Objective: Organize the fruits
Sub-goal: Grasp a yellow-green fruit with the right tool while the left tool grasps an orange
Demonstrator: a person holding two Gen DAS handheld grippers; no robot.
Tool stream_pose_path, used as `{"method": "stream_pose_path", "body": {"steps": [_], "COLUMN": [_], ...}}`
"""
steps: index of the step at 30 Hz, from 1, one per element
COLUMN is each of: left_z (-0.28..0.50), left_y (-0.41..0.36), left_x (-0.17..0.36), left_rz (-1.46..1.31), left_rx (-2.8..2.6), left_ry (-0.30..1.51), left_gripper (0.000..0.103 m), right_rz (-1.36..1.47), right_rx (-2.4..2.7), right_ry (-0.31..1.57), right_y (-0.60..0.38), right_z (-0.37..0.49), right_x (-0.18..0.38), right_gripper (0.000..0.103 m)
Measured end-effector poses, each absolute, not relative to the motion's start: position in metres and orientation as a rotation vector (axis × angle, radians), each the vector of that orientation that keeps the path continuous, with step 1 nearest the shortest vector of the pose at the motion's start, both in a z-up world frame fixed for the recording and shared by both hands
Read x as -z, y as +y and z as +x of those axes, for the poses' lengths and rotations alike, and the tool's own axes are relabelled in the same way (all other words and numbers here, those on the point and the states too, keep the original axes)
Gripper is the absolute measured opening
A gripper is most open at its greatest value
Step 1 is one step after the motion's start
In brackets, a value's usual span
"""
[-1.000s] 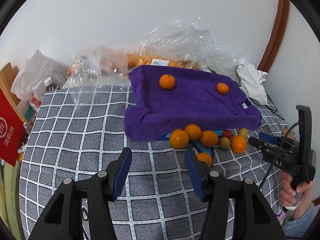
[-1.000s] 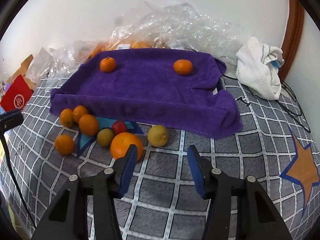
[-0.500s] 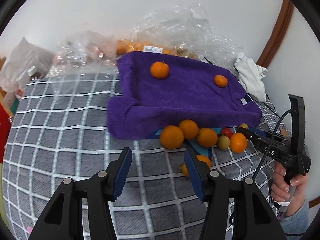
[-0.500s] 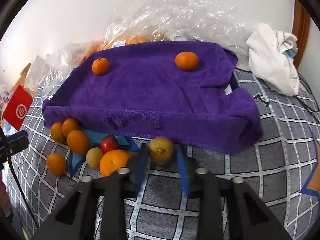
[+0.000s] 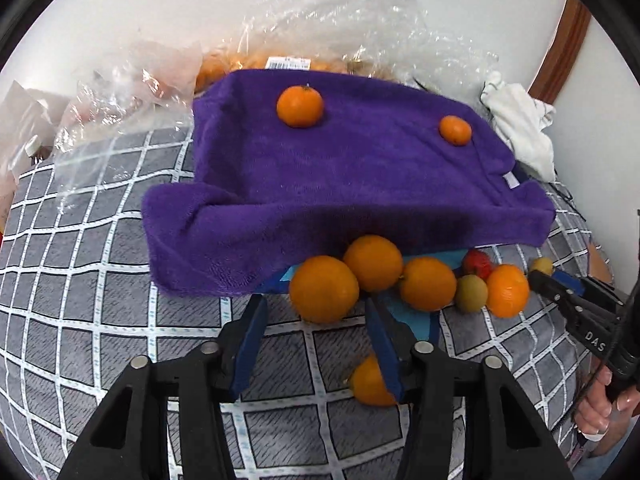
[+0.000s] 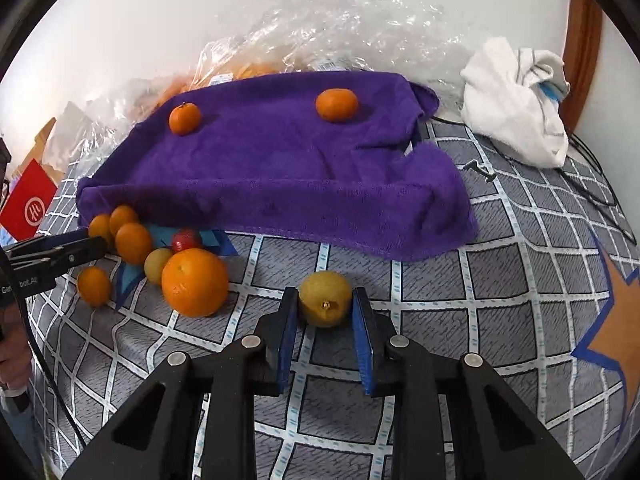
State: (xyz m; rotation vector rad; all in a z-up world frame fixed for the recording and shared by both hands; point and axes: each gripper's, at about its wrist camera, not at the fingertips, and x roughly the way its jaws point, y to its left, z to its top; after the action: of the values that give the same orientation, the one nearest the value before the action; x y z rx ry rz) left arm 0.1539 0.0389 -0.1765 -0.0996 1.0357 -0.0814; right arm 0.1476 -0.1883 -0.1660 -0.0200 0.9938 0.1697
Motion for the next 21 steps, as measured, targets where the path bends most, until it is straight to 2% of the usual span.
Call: {"method": "stream_pose_path", "body": {"steps": [5,6,21], "left_z": [0.157,0.157,0.134], "left_y": [0.037,0.037,0.065], "left_x": [0.178,0.178,0.131], "left_rz": [-0.084,-0.089,-0.166], "left_rx": [0.079,0.087,0.066], "left_ry": [1.020,1.021,0.933], "left_gripper": [0.039,0.034,0.033], "right_rz": [-0.028,-0.028,-0.012], "right_rx": [-0.159,-0.159,-0.122], "right_ry": [0.986,0.984,0.905], "right_y": [-0.185,-0.185,-0.196], "right_z": [0.153,0.154,0.139], "right_x": [0.167,0.168,0.124], "right_gripper": [0.027,0.027,0.026]}}
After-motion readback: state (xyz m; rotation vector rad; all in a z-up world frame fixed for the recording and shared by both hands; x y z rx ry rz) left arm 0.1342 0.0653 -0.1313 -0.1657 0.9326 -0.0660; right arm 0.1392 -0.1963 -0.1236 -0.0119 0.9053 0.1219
